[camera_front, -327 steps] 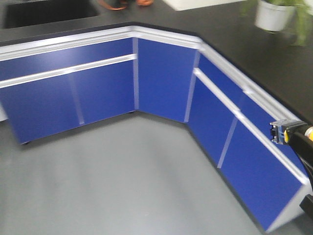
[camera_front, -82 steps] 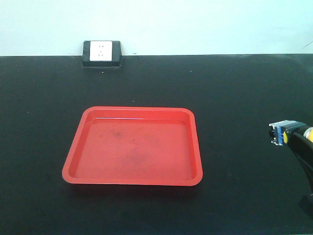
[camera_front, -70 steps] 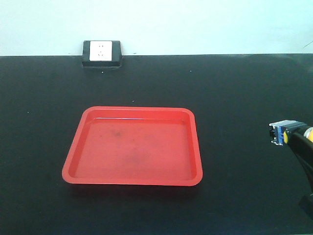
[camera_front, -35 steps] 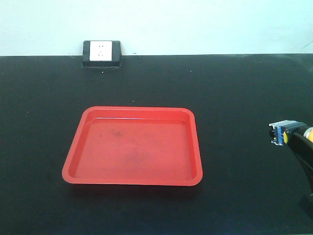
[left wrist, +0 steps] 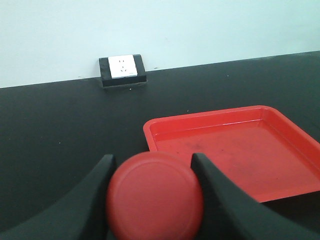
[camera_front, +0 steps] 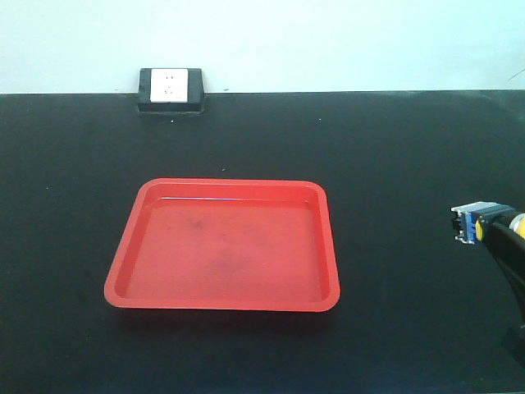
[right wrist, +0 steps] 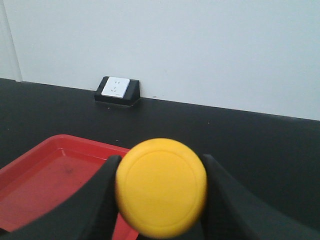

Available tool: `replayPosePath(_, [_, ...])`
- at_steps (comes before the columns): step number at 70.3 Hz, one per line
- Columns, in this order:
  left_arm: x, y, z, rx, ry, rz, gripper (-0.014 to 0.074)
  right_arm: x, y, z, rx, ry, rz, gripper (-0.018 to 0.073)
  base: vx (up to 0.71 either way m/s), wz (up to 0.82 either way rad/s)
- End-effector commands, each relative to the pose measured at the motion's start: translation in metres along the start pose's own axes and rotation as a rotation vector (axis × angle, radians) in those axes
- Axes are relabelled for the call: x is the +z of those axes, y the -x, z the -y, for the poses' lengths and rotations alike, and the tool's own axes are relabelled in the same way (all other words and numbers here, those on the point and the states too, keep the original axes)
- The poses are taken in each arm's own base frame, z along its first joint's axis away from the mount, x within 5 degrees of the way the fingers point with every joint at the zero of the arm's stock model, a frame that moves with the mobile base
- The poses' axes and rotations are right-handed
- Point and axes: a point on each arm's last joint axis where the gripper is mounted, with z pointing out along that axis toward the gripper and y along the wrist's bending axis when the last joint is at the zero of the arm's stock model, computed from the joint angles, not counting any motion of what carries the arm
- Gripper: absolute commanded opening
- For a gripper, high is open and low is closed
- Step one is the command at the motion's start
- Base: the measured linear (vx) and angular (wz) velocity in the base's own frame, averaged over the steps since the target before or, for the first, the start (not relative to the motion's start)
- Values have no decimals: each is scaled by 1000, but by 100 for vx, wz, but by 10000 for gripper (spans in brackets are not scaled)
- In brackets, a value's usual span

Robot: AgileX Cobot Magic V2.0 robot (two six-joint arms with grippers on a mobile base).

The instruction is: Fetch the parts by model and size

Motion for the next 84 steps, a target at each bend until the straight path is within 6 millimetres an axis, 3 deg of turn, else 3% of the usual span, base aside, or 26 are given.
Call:
replayPosePath(1, [-2, 15, 3, 5, -29, 104, -6, -1, 17, -1, -17, 15, 102, -10, 0, 0])
replayPosePath(16, [-5, 24, 3, 2, -40, 155, -6, -1, 17, -1, -17, 15, 102, -10, 0, 0])
replayPosePath(27, [-5, 53, 5, 1, -39, 172, -4, -1, 17, -1, -17, 15, 102, -10, 0, 0])
replayPosePath(38, [14, 87, 10, -25, -44, 104, -1, -1, 17, -1, -17, 15, 102, -10, 0, 0])
replayPosePath(51, [57, 116, 21, -79, -66, -12, 1, -1, 17, -1, -17, 15, 102, -10, 0, 0])
replayPosePath(63, [111, 128, 29, -46, -57, -120, 3, -1, 17, -1, -17, 15, 102, -10, 0, 0])
replayPosePath(84, [221, 106, 45, 14, -47, -370, 4, -1, 17, -1, -17, 15, 102, -10, 0, 0])
